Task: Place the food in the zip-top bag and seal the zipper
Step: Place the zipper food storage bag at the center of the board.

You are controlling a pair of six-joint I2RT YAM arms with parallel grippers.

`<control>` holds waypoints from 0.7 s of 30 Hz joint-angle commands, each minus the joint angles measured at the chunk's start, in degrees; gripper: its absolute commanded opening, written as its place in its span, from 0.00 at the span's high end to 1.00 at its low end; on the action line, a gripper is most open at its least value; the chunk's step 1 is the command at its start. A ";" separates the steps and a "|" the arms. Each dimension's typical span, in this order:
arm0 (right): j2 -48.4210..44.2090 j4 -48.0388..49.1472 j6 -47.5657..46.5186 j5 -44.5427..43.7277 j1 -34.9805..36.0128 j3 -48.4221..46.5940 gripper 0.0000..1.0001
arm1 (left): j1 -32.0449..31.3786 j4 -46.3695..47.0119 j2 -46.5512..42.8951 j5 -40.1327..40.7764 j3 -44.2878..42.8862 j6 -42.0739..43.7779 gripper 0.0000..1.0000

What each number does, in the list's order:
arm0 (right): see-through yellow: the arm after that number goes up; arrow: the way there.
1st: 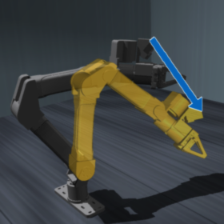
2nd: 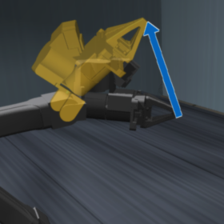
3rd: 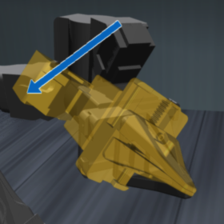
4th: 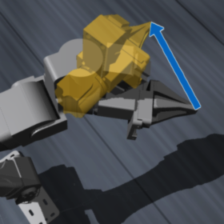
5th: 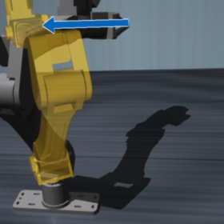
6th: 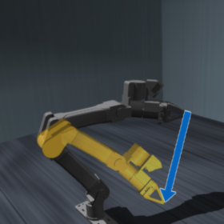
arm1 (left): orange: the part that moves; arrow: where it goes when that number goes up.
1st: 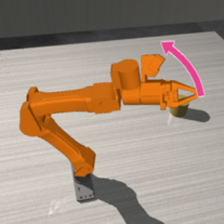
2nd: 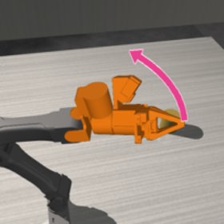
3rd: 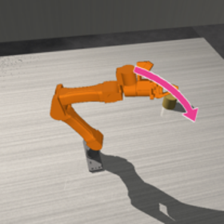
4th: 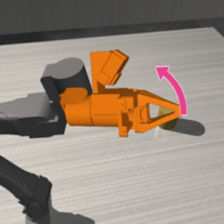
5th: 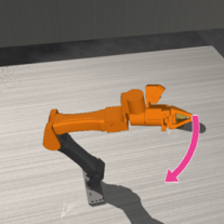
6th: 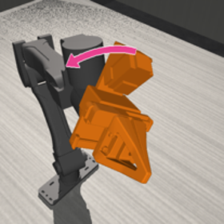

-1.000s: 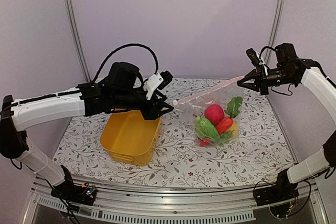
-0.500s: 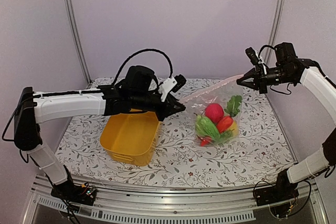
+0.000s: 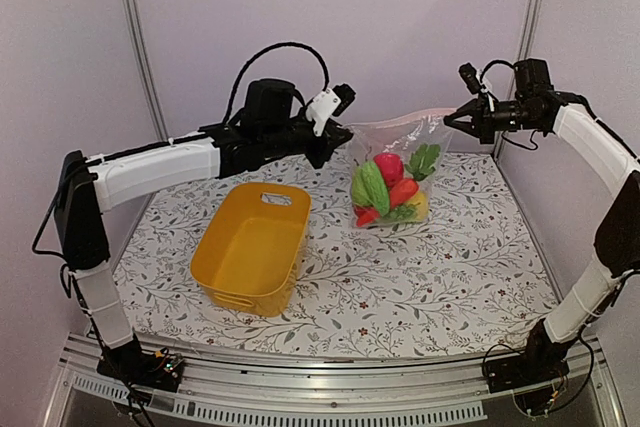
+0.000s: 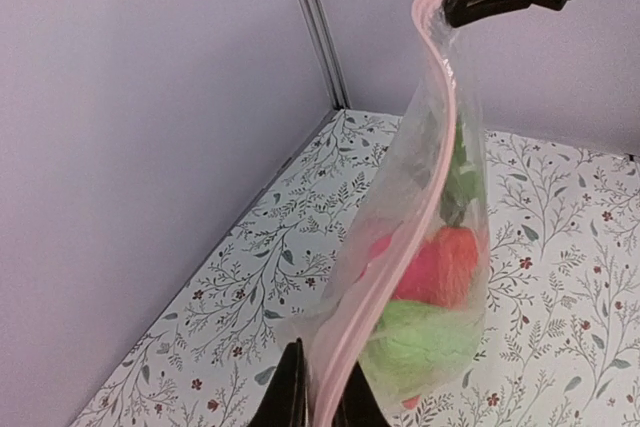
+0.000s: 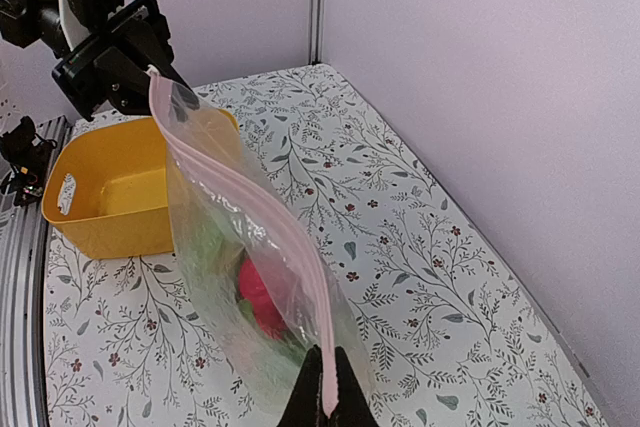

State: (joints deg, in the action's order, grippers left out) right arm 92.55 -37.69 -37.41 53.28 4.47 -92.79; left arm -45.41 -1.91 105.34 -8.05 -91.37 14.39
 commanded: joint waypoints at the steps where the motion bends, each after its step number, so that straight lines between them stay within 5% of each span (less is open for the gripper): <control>1: -3.12 3.32 -3.87 1.58 -0.23 6.71 1.00 | -1.56 -3.28 0.65 3.56 2.65 8.43 1.00; 7: -10.07 4.66 -9.90 1.84 -0.08 27.39 0.99 | -8.42 -8.09 0.89 6.51 13.37 12.54 1.00; 9: -13.49 3.46 -10.25 2.06 0.40 33.58 0.91 | -12.43 -12.08 1.78 11.16 14.23 12.19 1.00; 14: -24.19 -11.41 -22.30 -6.56 3.78 40.19 0.52 | -19.66 -14.80 -0.49 20.70 18.94 8.28 0.65; 21: -30.57 -23.50 -26.46 -12.81 3.79 36.29 0.43 | -20.22 -11.65 -16.37 17.26 25.92 3.04 0.40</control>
State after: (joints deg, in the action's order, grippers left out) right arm 62.83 -52.60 -59.64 44.21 8.23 -53.84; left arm -66.59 -15.55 99.70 8.29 -67.24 20.58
